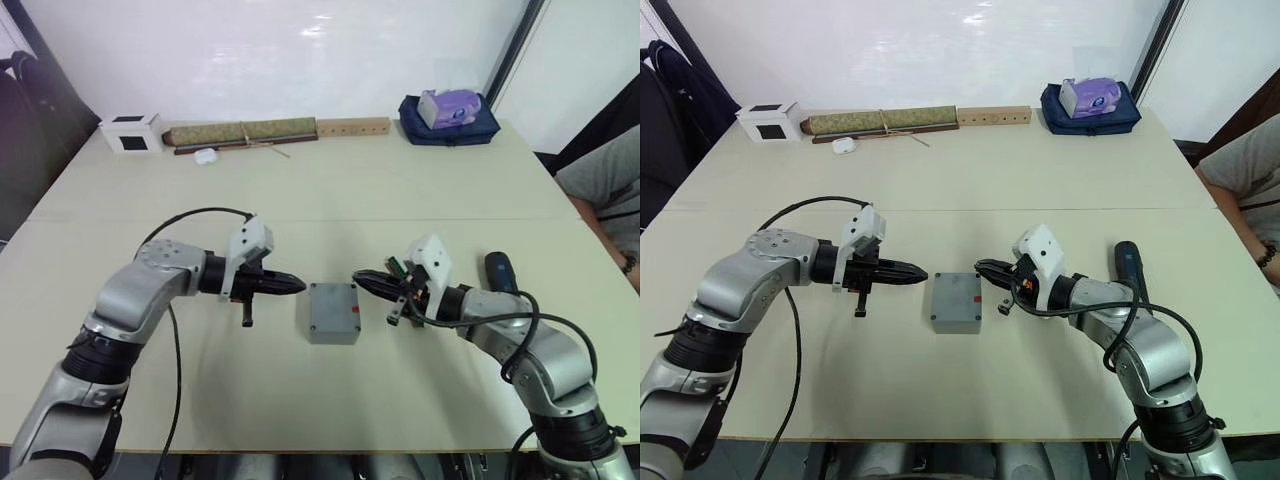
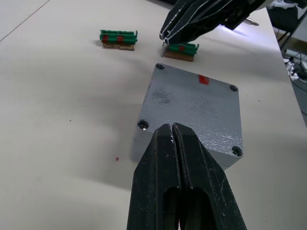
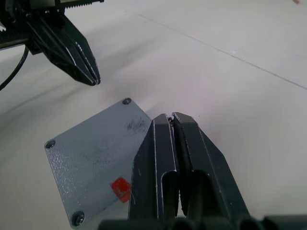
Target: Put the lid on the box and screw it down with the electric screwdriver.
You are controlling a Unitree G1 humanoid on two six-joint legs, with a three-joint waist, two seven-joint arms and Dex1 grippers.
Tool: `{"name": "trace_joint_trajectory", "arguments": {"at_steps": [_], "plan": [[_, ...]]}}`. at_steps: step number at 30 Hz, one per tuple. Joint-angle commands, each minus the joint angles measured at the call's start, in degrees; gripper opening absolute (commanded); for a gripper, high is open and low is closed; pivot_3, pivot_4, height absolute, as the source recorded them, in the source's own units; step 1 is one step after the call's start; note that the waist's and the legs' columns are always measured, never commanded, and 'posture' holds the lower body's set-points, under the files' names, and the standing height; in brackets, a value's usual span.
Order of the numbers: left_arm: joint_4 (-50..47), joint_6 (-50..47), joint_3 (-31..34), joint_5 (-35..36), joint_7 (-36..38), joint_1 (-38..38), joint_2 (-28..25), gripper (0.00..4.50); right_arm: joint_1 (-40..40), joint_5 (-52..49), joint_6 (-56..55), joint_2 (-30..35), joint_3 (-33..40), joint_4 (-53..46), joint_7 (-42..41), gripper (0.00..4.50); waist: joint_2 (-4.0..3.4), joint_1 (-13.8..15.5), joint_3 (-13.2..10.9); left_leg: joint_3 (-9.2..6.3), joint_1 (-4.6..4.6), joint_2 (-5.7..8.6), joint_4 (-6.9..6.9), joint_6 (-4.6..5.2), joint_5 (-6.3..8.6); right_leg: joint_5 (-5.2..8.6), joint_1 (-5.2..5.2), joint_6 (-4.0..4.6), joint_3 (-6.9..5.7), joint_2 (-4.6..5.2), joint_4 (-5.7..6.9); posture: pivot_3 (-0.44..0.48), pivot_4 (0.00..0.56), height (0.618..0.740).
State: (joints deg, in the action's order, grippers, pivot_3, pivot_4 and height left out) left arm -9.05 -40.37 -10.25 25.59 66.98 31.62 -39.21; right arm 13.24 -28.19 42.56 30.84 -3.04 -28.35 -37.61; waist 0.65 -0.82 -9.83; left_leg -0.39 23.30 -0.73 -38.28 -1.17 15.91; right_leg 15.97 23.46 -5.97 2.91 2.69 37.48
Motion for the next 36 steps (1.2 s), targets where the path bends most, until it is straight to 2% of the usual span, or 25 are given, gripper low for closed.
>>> {"name": "trace_joint_trajectory", "arguments": {"at_steps": [1,25,28,33,34,36], "plan": [[-0.9,0.9,0.5,0.2,-0.2,0.0,-0.1,0.0,-0.5,0.6,-1.0,1.0,-0.6,-1.0,-0.5,0.04,0.0,0.0,0.0,0.0,0.0,0.0,0.0,0.0,0.0,0.0,0.0,0.0,0.0,0.0,0.0,0.0,0.15,0.74],[-0.9,1.2,-0.2,0.0,-0.4,1.0,0.8,0.0,0.1,3.1,-3.3,0.2,-2.4,2.2,-0.3,0.04,0.0,0.0,0.0,0.0,0.0,0.0,0.0,0.0,0.0,0.0,0.0,0.0,0.0,0.0,0.0,0.0,0.15,0.74],[-0.8,1.1,-0.1,0.2,-0.4,1.5,1.2,0.0,0.3,3.2,-3.2,0.3,-2.2,2.3,-0.3,0.8,0.0,0.0,0.0,0.0,0.0,0.0,0.0,0.0,0.0,0.0,0.0,0.0,0.0,0.0,0.0,0.0,0.15,0.74],[-0.6,1.1,0.0,0.6,-0.3,1.6,1.4,0.0,0.6,2.5,-2.0,0.9,-0.9,1.9,0.0,2.84,0.0,0.0,0.0,0.0,0.0,0.0,0.0,0.0,0.0,0.0,0.0,0.0,0.0,-0.01,0.0,0.0,0.15,0.74],[-0.6,1.1,0.0,0.6,-0.4,1.7,1.5,0.0,0.7,2.0,-1.4,1.0,-0.3,1.6,0.1,3.12,0.0,0.0,0.0,0.0,0.0,0.0,0.0,0.0,0.0,0.0,0.0,0.0,0.0,-0.01,0.0,0.0,0.15,0.74],[-0.8,1.1,-0.1,0.7,-0.5,1.7,1.8,0.0,0.6,0.0,1.0,1.5,2.1,0.6,0.4,3.12,0.0,0.0,0.0,0.0,0.0,0.0,0.0,0.0,0.0,0.0,0.0,0.0,0.0,0.0,0.0,0.0,0.15,0.74]]}}
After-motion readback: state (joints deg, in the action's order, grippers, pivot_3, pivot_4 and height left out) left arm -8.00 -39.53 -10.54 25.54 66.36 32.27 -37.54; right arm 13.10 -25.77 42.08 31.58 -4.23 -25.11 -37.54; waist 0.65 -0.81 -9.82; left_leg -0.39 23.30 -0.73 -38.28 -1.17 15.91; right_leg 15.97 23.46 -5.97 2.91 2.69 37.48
